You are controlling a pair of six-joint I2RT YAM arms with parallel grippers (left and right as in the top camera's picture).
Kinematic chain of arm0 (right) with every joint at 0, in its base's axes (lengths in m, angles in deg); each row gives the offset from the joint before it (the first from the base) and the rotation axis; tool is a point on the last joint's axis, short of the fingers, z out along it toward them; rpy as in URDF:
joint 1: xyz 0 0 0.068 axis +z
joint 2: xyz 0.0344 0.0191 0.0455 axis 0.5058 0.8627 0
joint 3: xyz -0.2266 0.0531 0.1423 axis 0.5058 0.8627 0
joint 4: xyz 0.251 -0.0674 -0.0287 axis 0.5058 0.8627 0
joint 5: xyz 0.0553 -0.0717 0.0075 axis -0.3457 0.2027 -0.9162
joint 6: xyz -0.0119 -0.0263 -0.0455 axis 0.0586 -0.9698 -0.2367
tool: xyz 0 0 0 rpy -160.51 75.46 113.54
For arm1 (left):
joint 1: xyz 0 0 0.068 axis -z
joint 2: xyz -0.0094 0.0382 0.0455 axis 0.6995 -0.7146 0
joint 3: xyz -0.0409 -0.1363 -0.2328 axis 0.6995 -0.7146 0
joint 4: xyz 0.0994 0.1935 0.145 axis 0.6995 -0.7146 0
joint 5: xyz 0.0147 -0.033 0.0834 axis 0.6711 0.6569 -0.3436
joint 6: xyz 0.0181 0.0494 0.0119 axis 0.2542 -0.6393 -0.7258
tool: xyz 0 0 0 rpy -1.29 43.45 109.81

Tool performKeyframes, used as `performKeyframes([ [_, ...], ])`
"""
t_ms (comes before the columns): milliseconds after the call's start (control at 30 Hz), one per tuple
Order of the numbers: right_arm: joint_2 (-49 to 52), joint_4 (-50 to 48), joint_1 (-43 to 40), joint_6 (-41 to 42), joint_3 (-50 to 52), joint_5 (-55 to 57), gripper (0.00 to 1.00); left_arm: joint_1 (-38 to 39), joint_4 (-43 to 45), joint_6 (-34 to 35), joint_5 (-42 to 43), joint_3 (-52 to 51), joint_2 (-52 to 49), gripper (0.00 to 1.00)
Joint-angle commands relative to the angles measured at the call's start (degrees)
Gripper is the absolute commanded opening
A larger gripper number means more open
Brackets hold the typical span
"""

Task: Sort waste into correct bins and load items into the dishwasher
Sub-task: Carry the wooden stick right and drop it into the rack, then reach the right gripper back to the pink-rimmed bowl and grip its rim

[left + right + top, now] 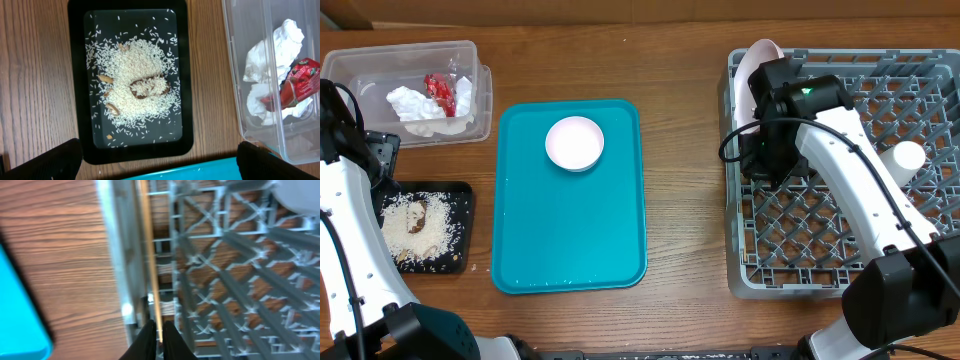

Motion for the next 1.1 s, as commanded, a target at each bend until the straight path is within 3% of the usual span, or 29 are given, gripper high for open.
performKeyframes([
  [0, -1.5, -1.9, -0.1, 2.6, -4.2, -9.1, 0.1, -0.1, -0.2, -0.9, -1.0, 0.1, -0.1, 1.0],
  [67, -2.0, -7.3, 0.6, 1.7, -7.7, -20.4, 0.18, -0.1, -0.1, -0.9, -1.0, 0.1, -0.1, 1.0],
  [133, -2.0, -13.0, 1.6, 1.0, -8.8, -26.3, 0.33, -0.1, -0.2, -0.9, -1.0, 0.1, -0.1, 1.0],
  [167, -2.0, -17.1, 2.3, 1.1, -8.8, -29.3, 0.61, -0.1, -0.2, -0.9, -1.0, 0.1, -0.1, 1.0],
  [200, -2.0, -21.0, 3.0, 1.9, -8.8, -32.0, 1.0, -0.1, -0.2, -0.9, -1.0, 0.1, -0.1, 1.0],
  [300, -1.2, -32.0, 6.2, 8.7, -8.7, -36.2, 1.0, -0.1, -0.1, -0.9, -1.0, 0.1, -0.1, 1.0],
  [467, 2.1, -43.7, 13.9, 8.6, -8.7, -32.7, 0.99, -0.1, -0.1, -0.9, -1.0, 0.1, -0.1, 1.0],
  [533, 4.4, -46.9, 18.1, 5.4, -8.7, -26.5, 0.94, -0.1, -0.2, -0.9, -1.0, 0.1, -0.1, 1.0],
  [700, 11.0, -50.5, 27.1, -1.7, -8.7, -7.2, 0.98, -0.1, -0.1, -0.9, -1.0, 0.1, -0.1, 0.99],
  [933, 22.5, -59.4, 33.7, -11.6, -8.7, 7.2, 1.0, -0.1, -0.2, -0.9, -1.0, 0.1, -0.1, 1.0],
  [1067, 26.0, -61.0, 32.8, -12.6, -8.7, 7.3, 0.99, -0.1, -0.1, -0.9, -1.0, 0.1, -0.1, 1.0],
])
